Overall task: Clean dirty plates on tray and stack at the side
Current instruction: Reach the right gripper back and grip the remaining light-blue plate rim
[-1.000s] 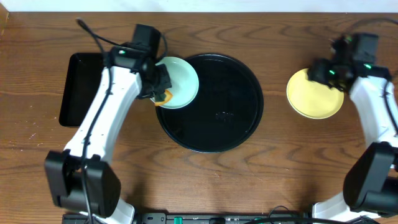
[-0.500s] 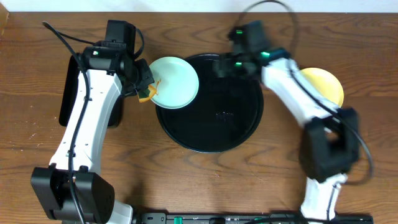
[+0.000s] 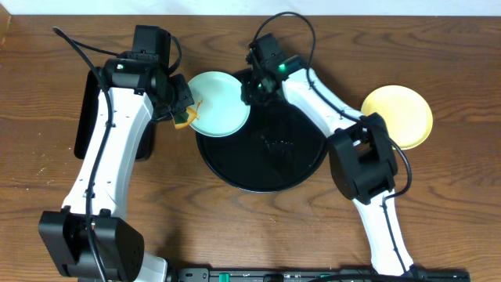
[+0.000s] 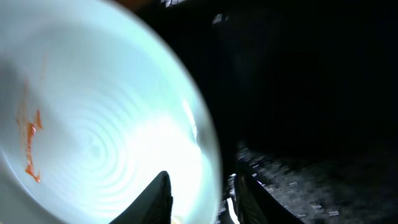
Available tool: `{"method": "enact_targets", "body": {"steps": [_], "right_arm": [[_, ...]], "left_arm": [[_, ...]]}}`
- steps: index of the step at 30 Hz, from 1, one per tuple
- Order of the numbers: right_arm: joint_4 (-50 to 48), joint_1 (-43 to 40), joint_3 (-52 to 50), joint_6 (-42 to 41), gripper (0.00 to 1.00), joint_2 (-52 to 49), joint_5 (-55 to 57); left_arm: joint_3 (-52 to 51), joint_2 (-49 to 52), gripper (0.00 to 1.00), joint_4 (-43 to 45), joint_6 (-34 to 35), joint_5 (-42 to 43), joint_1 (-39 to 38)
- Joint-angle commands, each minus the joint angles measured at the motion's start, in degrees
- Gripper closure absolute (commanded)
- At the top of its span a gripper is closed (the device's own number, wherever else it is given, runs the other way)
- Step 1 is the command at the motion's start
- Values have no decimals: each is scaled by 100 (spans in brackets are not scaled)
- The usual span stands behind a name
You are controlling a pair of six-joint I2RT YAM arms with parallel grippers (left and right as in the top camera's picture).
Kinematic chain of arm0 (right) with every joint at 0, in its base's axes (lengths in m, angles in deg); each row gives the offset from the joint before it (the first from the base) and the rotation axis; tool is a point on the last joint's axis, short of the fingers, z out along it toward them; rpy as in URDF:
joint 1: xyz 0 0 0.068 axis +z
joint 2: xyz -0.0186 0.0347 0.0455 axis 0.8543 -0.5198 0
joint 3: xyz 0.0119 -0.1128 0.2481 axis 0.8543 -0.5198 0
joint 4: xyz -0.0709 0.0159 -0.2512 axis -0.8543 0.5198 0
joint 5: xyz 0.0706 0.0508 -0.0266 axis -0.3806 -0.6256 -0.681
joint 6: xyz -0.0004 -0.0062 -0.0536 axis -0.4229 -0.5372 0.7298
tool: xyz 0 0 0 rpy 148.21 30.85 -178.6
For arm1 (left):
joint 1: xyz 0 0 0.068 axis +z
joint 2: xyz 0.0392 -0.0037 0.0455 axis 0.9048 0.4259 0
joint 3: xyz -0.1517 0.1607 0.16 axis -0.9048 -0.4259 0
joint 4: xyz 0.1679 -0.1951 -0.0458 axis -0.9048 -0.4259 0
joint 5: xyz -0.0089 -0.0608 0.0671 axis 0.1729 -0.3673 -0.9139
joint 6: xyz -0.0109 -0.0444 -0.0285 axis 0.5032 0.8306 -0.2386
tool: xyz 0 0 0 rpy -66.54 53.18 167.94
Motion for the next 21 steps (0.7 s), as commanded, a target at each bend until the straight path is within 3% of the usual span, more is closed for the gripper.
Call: {"method": "enact_targets", "body": {"steps": [1,5,8,21], "right_arm": [[70,168,149,-120,73,-201,50],[293,243,146,-118,83,-234,232],[612,256,146,-118,98,-232,514],[2216,-509,149,278,99,262,866]], "left_arm": [[92,-31,92,-20,-55,-76,9],[92,-31,93,-20,-55,-76,9],[92,-31,92,-22,-55,-74,9],[-109,4,92,13,-52,188,-203]]}}
